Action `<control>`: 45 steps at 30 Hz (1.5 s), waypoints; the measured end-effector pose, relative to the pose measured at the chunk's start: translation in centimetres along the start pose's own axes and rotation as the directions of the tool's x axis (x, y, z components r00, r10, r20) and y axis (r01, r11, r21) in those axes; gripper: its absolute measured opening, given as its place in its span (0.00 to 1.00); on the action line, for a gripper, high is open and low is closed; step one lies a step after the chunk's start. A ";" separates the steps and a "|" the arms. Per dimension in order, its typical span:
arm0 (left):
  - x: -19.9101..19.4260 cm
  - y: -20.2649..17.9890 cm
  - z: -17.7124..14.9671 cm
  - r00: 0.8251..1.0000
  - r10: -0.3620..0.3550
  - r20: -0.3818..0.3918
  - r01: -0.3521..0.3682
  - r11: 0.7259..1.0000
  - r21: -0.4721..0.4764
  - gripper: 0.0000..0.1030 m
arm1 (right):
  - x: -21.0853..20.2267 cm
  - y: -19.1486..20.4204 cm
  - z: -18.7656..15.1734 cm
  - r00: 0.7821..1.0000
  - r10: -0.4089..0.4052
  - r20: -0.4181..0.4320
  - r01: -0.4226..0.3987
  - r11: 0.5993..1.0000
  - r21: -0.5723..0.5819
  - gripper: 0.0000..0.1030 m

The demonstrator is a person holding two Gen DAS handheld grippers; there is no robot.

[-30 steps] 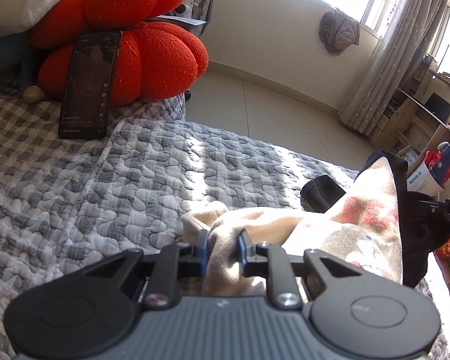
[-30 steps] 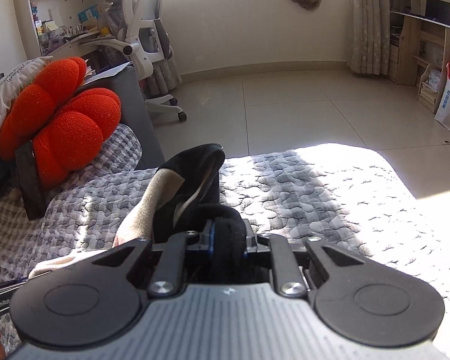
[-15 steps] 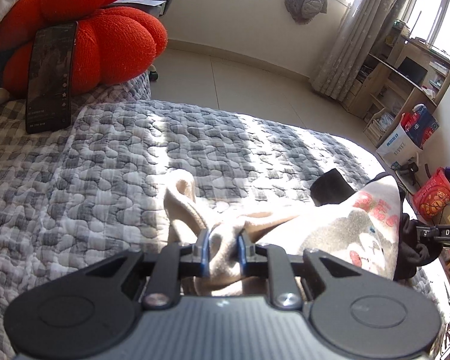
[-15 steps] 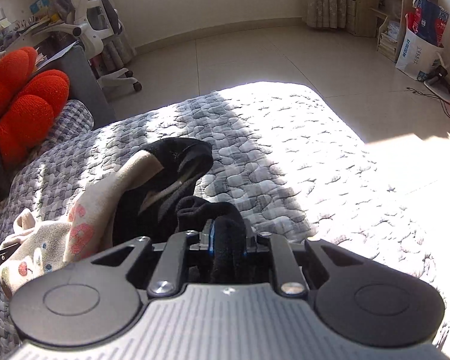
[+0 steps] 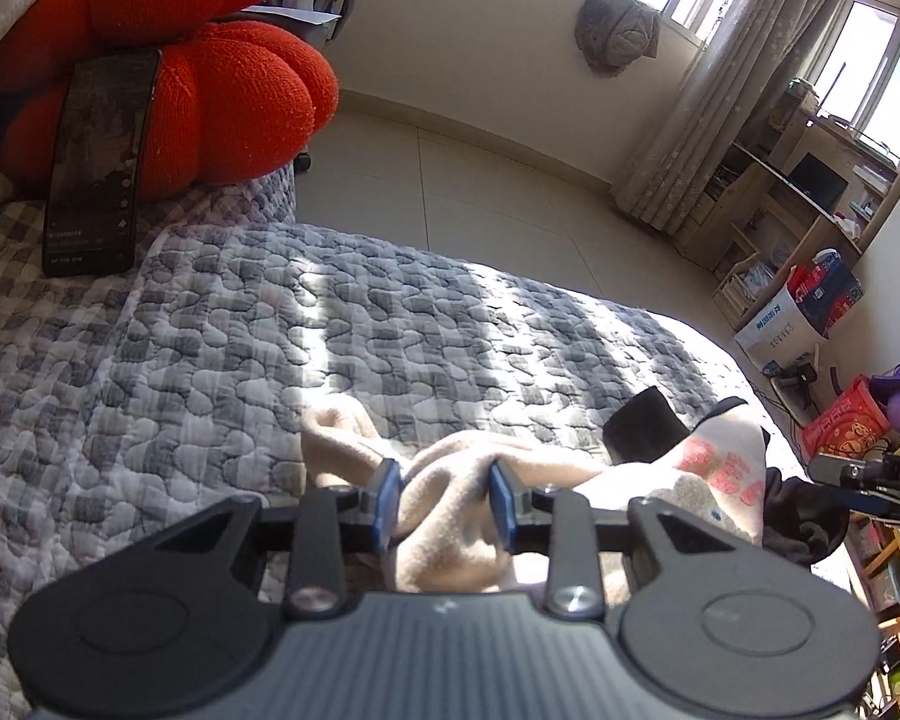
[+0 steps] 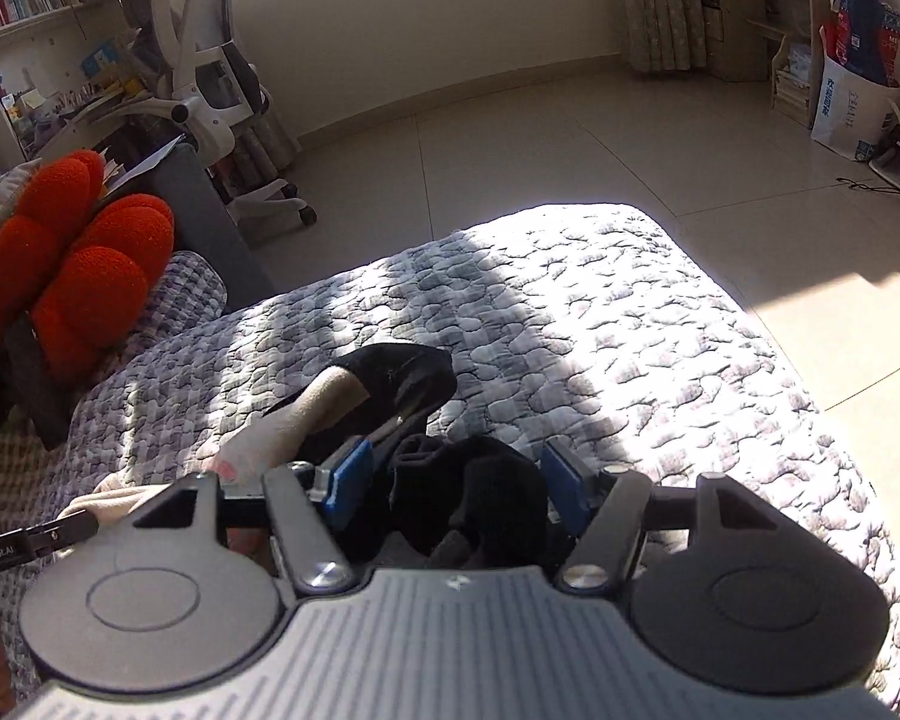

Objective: Fold clothes

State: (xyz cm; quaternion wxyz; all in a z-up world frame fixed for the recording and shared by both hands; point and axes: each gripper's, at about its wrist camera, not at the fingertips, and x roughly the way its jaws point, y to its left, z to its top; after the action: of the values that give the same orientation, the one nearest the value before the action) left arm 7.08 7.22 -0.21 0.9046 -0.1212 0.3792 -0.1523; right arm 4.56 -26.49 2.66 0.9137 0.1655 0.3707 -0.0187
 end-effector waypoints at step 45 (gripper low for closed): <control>-0.4 -1.9 0.4 0.998 -0.057 0.039 0.054 0.995 0.081 0.46 | 2.6 4.7 -1.6 0.954 0.275 -0.122 -0.257 0.956 0.141 0.65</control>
State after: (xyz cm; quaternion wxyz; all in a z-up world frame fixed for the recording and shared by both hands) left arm 6.72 5.63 0.99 0.9118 -0.0984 0.3506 -0.1899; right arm 6.09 -21.34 1.11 0.8675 0.2710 0.4066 0.0935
